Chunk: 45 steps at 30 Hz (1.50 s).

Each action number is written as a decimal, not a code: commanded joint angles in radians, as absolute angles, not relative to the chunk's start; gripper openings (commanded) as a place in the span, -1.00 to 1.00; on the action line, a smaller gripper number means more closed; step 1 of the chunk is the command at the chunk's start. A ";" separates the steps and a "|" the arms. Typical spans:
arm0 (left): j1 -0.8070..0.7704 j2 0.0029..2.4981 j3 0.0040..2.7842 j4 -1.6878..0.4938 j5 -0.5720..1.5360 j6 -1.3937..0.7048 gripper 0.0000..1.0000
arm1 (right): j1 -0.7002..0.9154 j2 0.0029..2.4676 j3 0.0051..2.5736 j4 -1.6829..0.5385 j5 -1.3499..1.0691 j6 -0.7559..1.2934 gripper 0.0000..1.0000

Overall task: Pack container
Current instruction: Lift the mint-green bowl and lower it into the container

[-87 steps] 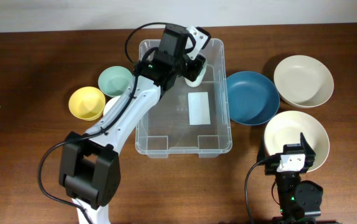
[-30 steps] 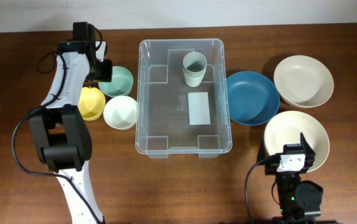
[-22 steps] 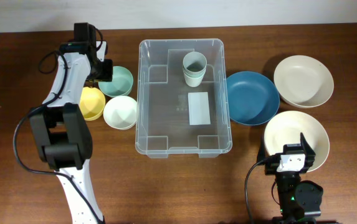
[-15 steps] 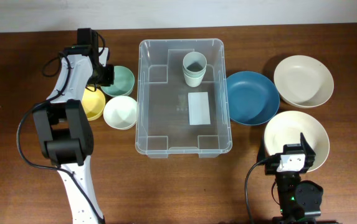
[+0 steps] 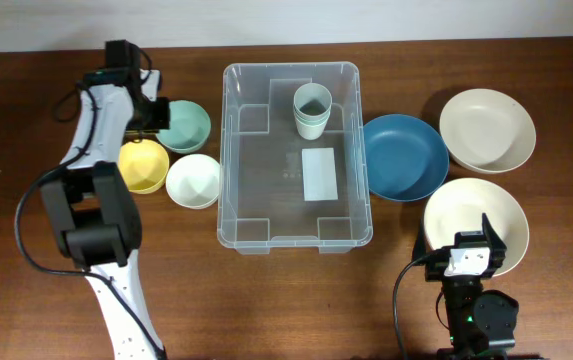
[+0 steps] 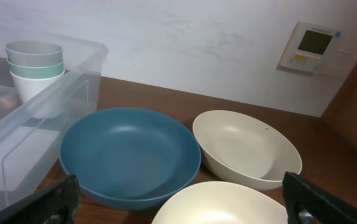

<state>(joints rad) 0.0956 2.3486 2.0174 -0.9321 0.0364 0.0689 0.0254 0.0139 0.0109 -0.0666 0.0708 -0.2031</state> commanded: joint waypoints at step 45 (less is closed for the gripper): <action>-0.261 2.220 2.284 -1.287 0.107 -0.063 -0.99 | 0.019 0.008 0.006 -0.072 0.087 -0.202 0.98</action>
